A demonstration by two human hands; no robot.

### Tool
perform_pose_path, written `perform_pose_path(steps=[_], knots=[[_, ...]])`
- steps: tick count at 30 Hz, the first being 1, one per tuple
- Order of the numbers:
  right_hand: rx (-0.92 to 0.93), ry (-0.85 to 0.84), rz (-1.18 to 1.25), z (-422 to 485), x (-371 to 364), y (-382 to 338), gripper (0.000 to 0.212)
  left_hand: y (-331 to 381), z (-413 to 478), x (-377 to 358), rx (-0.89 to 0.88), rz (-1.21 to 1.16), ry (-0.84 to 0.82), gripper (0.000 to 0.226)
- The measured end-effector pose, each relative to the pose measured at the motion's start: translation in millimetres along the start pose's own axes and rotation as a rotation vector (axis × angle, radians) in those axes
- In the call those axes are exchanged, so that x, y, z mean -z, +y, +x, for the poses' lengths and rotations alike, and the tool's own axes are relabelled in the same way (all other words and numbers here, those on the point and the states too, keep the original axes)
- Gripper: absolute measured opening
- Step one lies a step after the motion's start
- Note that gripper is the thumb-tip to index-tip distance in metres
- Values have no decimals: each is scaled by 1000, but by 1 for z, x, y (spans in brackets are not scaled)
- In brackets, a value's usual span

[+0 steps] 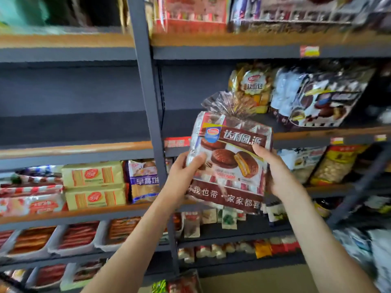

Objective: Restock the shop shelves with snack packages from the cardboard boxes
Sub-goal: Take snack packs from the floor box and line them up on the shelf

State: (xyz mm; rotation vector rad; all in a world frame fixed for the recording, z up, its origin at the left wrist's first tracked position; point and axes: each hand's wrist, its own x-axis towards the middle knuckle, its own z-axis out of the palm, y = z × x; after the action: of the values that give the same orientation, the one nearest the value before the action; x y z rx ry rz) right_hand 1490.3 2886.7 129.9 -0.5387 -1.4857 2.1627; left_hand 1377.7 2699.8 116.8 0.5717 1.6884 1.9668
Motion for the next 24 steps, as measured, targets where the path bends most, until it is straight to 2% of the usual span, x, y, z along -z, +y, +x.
perform_pose_path(steps=[2, 6, 11, 14, 17, 20, 22, 24], knots=[[-15, 9, -55, 9, 14, -9, 70, 6, 23, -21, 22, -71, 4, 34], [35, 67, -86, 25, 35, -25, 84, 19, 55, -53, 72, -73, -76, 36], [174, 112, -34, 58, 63, -61, 60, 40, 102, -85, 47, 153, -163, 39], [196, 71, -44, 91, 70, -80, 51, 48, 135, -99, -4, 156, -128, 46], [125, 31, -20, 135, 79, -93, 38, 55, 169, -108, 27, 127, -52, 49], [54, -68, -10, 176, 83, -101, 38, 59, 189, -113, 117, 100, -15, 51], [45, -133, -30, 203, 82, -103, 41, 59, 199, -117, 59, 161, 9, 51], [52, -199, -70, 226, 75, -106, 47, 61, 202, -117, 7, 215, 81, 77]])
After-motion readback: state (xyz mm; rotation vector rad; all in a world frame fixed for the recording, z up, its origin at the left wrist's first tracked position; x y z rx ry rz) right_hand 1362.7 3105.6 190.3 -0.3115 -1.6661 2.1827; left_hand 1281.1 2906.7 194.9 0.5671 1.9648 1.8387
